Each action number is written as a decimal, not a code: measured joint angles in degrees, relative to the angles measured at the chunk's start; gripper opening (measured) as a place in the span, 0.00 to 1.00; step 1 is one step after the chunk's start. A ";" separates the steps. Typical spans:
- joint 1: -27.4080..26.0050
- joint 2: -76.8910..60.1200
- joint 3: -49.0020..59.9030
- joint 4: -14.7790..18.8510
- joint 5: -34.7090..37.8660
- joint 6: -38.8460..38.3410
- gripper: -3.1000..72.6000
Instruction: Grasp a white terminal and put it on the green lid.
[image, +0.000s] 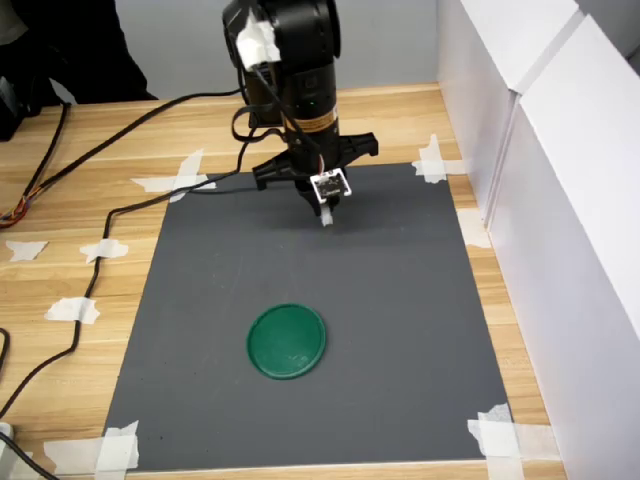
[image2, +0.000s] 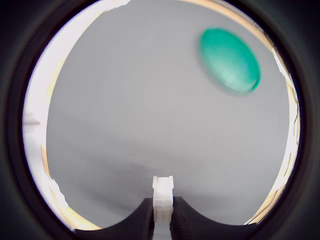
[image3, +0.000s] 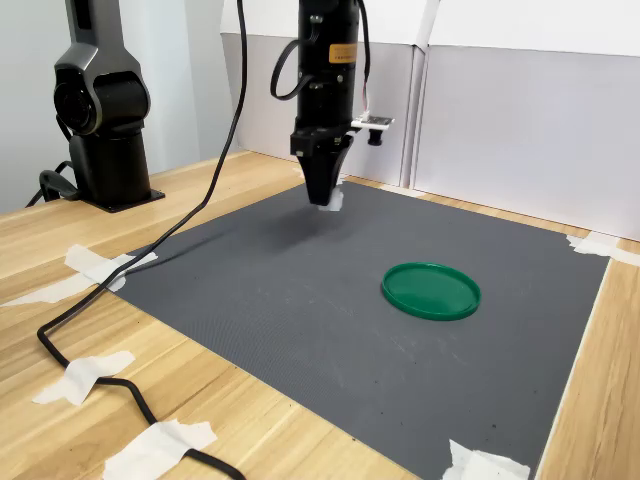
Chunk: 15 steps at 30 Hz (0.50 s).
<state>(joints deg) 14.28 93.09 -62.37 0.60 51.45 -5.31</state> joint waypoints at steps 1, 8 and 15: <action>-1.27 0.61 -1.64 -0.60 0.06 -1.28 0.15; -7.08 8.69 -10.36 -1.26 0.06 -7.17 0.15; -7.35 17.08 -18.73 -0.60 0.06 -8.19 0.15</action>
<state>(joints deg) 6.93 110.17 -81.10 0.00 51.51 -13.50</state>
